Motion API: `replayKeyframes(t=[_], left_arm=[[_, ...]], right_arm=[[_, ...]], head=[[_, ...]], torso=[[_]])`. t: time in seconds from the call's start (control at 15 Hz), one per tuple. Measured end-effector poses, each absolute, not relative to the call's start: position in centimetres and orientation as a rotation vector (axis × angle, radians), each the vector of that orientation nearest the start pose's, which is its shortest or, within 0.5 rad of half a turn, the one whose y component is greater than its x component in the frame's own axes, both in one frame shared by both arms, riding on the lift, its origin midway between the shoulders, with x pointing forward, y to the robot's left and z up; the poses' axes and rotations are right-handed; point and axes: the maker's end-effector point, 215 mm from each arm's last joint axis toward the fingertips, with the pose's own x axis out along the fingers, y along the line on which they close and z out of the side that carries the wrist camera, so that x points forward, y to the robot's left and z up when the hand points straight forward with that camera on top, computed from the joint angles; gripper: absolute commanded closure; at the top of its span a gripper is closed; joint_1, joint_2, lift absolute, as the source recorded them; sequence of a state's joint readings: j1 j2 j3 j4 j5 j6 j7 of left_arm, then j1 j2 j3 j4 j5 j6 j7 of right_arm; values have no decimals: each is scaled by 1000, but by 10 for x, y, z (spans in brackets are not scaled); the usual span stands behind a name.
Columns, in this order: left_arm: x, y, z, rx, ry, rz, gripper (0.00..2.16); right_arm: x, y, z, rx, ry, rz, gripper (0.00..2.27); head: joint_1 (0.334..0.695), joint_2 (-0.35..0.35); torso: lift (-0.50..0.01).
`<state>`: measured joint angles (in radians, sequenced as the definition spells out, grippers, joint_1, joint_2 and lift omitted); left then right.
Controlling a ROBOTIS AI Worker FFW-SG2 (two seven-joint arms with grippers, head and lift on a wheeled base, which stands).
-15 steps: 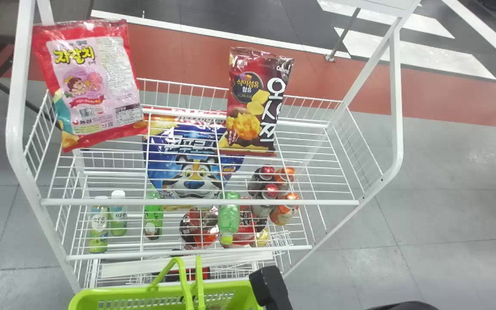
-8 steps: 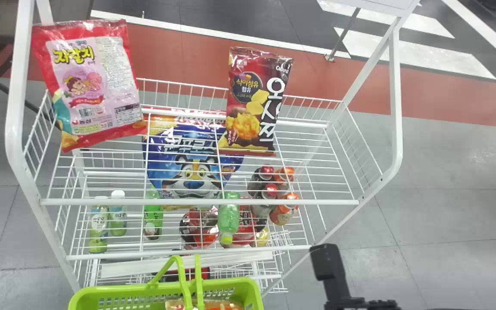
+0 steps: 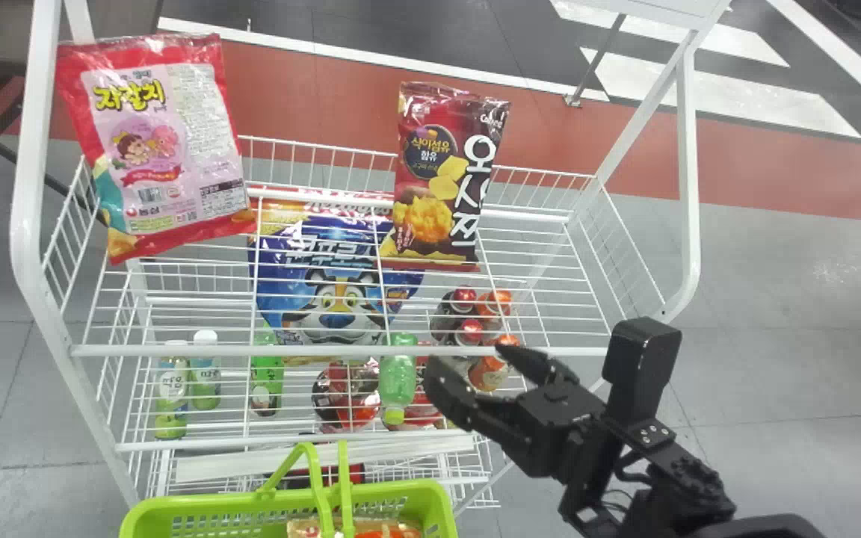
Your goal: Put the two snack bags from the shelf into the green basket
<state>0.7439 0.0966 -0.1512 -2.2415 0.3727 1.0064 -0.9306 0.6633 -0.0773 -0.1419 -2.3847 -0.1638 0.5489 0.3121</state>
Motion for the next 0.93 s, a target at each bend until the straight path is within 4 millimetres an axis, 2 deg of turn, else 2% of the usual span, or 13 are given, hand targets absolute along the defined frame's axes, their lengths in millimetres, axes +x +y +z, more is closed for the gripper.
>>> replayKeyframes(t=[0.13, 0.33, 0.93], left_arm=[[138, -40, -419, -798, 910, -1169, 2094], [139, -40, -421, -802, 905, -1167, 2094], [140, -40, -420, -819, 885, -1177, 2094]], right_arm=[[388, -209, -348, 9, 215, 244, 87], [384, -198, -330, -19, 46, 218, 87], [377, -203, -334, 27, 20, 160, 87]], head=[[695, -350], [695, -350], [695, -350]], torso=[[-6], [-6], [-6]])
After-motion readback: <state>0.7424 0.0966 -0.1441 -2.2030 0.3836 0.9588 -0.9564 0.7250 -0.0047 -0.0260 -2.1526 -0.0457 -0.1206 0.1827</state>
